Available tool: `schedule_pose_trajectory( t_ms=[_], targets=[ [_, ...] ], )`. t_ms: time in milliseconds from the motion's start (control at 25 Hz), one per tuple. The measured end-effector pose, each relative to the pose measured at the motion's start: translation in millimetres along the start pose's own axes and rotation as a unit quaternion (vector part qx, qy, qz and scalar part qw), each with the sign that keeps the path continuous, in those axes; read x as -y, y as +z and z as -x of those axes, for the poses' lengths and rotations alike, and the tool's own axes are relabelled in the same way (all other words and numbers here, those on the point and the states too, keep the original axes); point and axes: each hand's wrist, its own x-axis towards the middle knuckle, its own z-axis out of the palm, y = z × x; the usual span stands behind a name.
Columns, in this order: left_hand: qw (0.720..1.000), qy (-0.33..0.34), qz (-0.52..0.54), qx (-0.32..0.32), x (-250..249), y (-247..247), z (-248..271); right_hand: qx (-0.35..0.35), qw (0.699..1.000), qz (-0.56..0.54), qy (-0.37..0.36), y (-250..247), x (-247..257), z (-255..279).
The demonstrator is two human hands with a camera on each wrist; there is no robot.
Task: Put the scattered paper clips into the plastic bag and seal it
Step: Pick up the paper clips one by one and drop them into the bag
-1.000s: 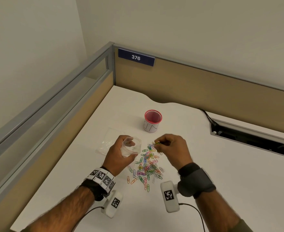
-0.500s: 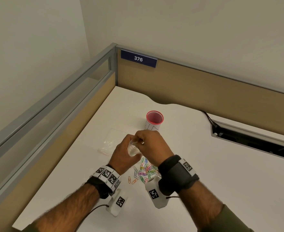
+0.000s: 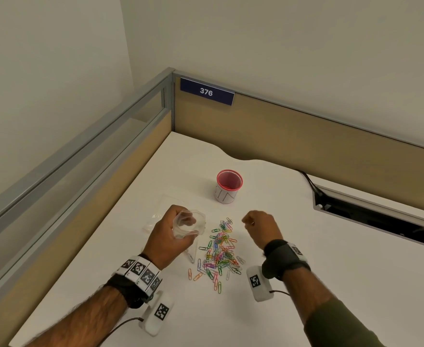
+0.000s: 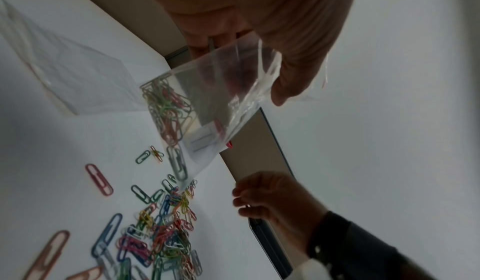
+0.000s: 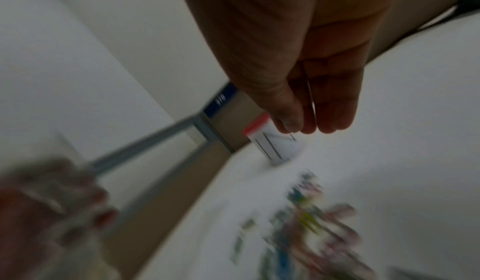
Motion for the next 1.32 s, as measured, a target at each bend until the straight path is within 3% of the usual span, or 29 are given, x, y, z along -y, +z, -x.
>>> schedule_pose_trajectory(
  t_ms=[200,440,640,800,960,1160,1240,1320],
  targets=[
    [1.0,0.0,0.003,-0.001,6,-20,5,0.118,0.985,0.126,-0.021,44,0,-29],
    [1.0,0.002,-0.006,-0.03,12,-39,5,0.15,0.969,0.185,-0.072,69,13,-44],
    [0.999,-0.004,-0.001,-0.037,17,-40,4,0.121,0.966,0.199,-0.112,72,14,-32],
    [0.999,-0.001,-0.004,-0.034,16,-38,3,0.174,0.957,0.16,-0.166,79,39,-40],
    [0.999,0.002,0.002,-0.04,18,-36,3,0.187,0.937,0.203,-0.213,91,46,-27],
    [0.999,-0.004,0.008,-0.04,21,-31,4,0.129,0.955,0.168,-0.208,76,10,1],
    [0.999,-0.002,0.003,-0.039,21,-29,4,0.083,0.977,0.125,-0.152,62,-3,0],
    [0.999,-0.003,0.005,-0.037,21,-26,4,0.095,0.986,0.111,-0.081,52,-10,-3]
  ],
)
